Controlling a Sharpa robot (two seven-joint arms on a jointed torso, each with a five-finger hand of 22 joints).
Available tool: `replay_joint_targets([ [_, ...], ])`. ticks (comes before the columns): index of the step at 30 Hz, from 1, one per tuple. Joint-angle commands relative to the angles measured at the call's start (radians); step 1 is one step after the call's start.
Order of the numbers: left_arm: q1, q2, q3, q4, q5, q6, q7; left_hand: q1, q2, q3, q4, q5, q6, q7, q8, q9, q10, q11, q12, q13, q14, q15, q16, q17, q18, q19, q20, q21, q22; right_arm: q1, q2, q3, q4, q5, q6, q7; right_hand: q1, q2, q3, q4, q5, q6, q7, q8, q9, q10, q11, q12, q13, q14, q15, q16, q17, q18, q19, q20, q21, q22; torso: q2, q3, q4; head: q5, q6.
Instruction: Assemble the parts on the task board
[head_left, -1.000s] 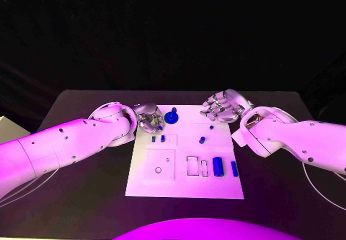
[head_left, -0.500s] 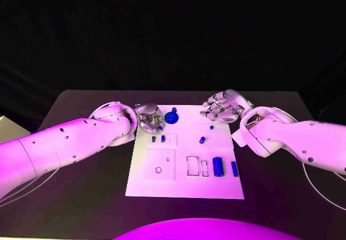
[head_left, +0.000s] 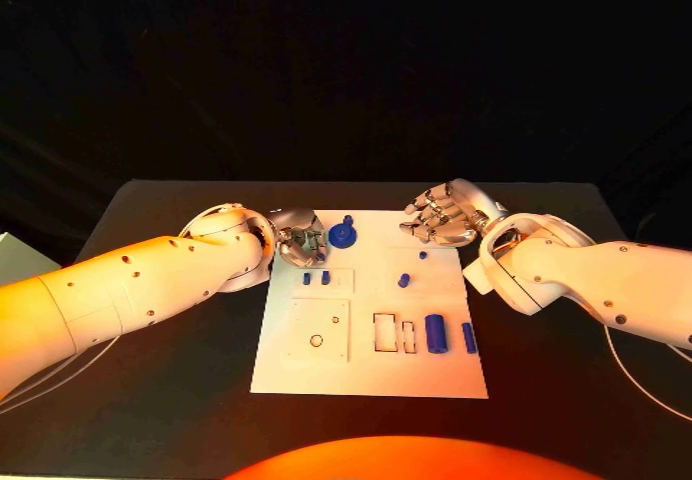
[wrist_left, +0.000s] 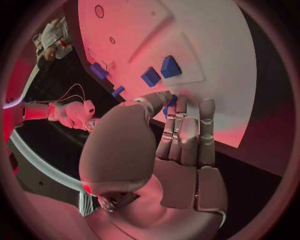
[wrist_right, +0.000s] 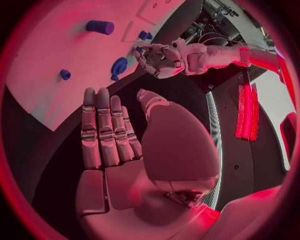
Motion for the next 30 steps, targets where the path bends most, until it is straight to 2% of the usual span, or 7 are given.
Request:
replay_joint_targets([
  [1, -0.006, 0.001, -0.006, -0.001, -0.006, 0.038, -0.008, -0.008, -0.003, -0.001, -0.007, -0.001, -0.008, 0.0, -0.008, -0.001, -0.005, 0.001, -0.008, -0.001, -0.006, 0.002, -0.004, -0.002, 0.006, -0.01, -0.001, -0.005, -0.003, -0.001, 0.0, 0.0, 0.001, -0.004, 0.015, 0.004, 0.0, -0.008, -0.002, 0.0, 0.005, -0.003, 0.008, 0.006, -0.001, -0.002, 0.006, -0.004, -0.002, -0.007, -0.001, -0.005, -0.002, 0.013, -0.009, 0.0, -0.005, -0.003, 0.0, -0.0005, 0.0004, -0.001, 0.0],
  [12, -0.007, -0.004, -0.005, 0.005, 0.002, 0.008, 0.008, -0.01, -0.005, -0.001, -0.01, -0.001, -0.014, 0.002, -0.015, -0.002, -0.006, 0.003, -0.011, -0.001, -0.006, 0.004, -0.004, -0.002, 0.006, -0.01, 0.001, -0.006, -0.003, -0.001, -0.001, 0.0, 0.001, -0.004, 0.018, 0.004, 0.0, -0.009, -0.003, 0.0, 0.005, -0.003, 0.009, 0.006, -0.001, -0.003, 0.007, -0.005, -0.004, -0.008, 0.0, -0.007, -0.002, 0.013, -0.011, 0.001, -0.005, -0.007, 0.0, -0.0008, 0.0013, -0.001, 0.001],
  [19, -0.007, -0.007, -0.005, 0.007, 0.009, 0.0, 0.008, -0.019, -0.012, 0.002, -0.015, 0.0, -0.051, 0.011, -0.052, -0.009, -0.01, 0.009, -0.025, 0.001, -0.011, 0.009, -0.003, -0.009, 0.008, -0.018, 0.006, -0.012, -0.011, -0.001, -0.001, 0.0, 0.001, -0.004, 0.021, 0.003, -0.001, -0.009, -0.007, 0.0, 0.005, -0.006, 0.011, 0.005, -0.002, -0.006, 0.009, -0.005, -0.009, -0.013, 0.002, -0.013, -0.005, 0.013, -0.016, 0.003, -0.006, -0.016, 0.0, -0.0008, 0.0011, -0.001, 0.002],
  [22, -0.007, -0.008, -0.005, 0.007, 0.014, -0.001, 0.008, -0.027, -0.019, 0.004, -0.017, -0.001, -0.088, 0.013, -0.083, -0.017, -0.012, 0.008, -0.033, 0.003, -0.014, 0.009, -0.003, -0.013, 0.009, -0.021, 0.007, -0.015, -0.016, -0.001, -0.001, 0.0, 0.0, -0.004, 0.023, 0.002, -0.001, -0.009, -0.011, 0.0, 0.004, -0.01, 0.012, 0.005, -0.003, -0.011, 0.011, -0.006, -0.014, -0.019, 0.005, -0.021, -0.008, 0.013, -0.023, 0.006, -0.006, -0.028, 0.0, -0.001, 0.0014, 0.0, 0.003],
  [30, -0.007, -0.009, -0.005, 0.008, 0.02, -0.002, 0.008, -0.041, -0.029, 0.001, -0.016, 0.0, -0.138, 0.006, -0.124, -0.028, -0.011, 0.006, -0.042, 0.008, -0.017, 0.009, -0.001, -0.019, 0.01, -0.024, 0.008, -0.021, -0.021, -0.001, 0.0, 0.0, -0.001, -0.004, 0.024, 0.002, 0.001, -0.008, -0.014, 0.0, 0.003, -0.013, 0.013, 0.004, -0.004, -0.016, 0.012, -0.006, -0.019, -0.025, 0.008, -0.029, -0.01, 0.013, -0.029, 0.009, -0.006, -0.039, 0.0, -0.0011, 0.0011, 0.001, 0.003],
])
